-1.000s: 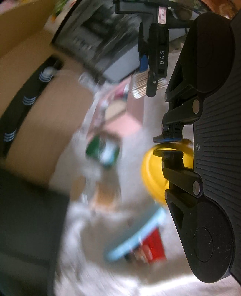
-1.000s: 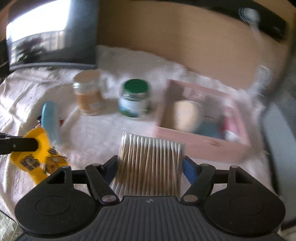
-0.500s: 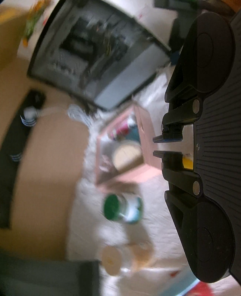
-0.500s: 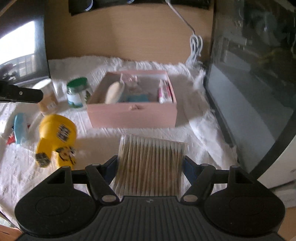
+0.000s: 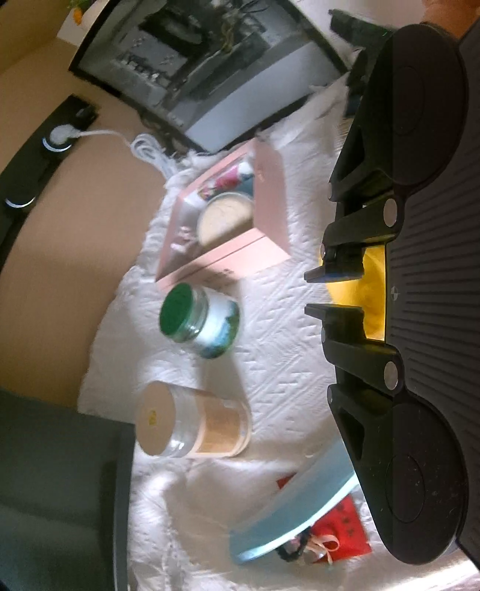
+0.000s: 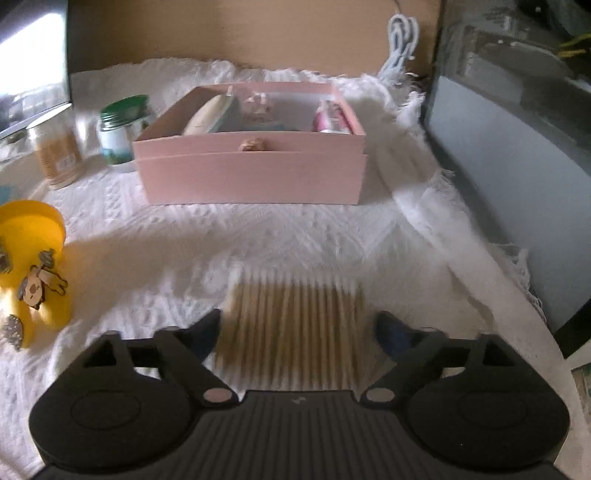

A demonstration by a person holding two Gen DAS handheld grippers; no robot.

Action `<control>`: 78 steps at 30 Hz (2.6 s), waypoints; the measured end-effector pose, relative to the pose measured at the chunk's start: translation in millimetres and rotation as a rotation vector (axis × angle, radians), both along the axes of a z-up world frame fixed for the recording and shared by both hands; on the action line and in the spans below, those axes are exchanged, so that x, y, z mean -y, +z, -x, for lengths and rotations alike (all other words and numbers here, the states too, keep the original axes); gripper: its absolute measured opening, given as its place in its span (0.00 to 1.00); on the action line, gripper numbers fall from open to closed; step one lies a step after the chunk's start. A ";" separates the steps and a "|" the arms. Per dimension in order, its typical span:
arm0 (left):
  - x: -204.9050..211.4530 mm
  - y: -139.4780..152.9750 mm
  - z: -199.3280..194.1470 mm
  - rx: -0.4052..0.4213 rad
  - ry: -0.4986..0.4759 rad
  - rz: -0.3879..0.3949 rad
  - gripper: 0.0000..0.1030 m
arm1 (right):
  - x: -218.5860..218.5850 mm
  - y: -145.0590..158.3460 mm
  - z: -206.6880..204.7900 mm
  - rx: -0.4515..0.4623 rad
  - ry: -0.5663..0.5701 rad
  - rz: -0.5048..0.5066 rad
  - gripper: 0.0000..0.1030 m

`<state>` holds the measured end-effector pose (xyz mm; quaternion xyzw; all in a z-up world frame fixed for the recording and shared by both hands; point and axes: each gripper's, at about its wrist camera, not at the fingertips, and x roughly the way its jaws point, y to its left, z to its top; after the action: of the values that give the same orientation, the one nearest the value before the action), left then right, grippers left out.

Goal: Organize soft objects
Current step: 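Carry the yellow toy and cotton swab bundle toward the pink box with both grippers, then lower the yellow toy into the pink box and open the left gripper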

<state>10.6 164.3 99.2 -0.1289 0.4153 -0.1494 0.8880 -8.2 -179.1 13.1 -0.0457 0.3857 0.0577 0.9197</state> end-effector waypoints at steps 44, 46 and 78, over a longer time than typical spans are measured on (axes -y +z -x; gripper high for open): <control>50.1 -43.6 2.2 -0.129 -0.363 -0.140 0.13 | 5.6 -4.8 -0.4 0.008 -0.007 -0.032 0.92; 52.6 -39.8 7.6 -0.092 -0.361 -0.152 0.12 | -0.4 -0.2 2.9 0.003 0.019 -0.026 0.75; 113.3 68.8 -80.0 0.316 -0.375 -0.012 0.12 | 3.8 99.4 25.6 0.112 0.022 0.014 0.70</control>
<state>90.5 51.0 168.0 -0.0191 0.2887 -0.3273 0.8995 -33.7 -182.9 112.5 -0.0597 0.3334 0.0625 0.9388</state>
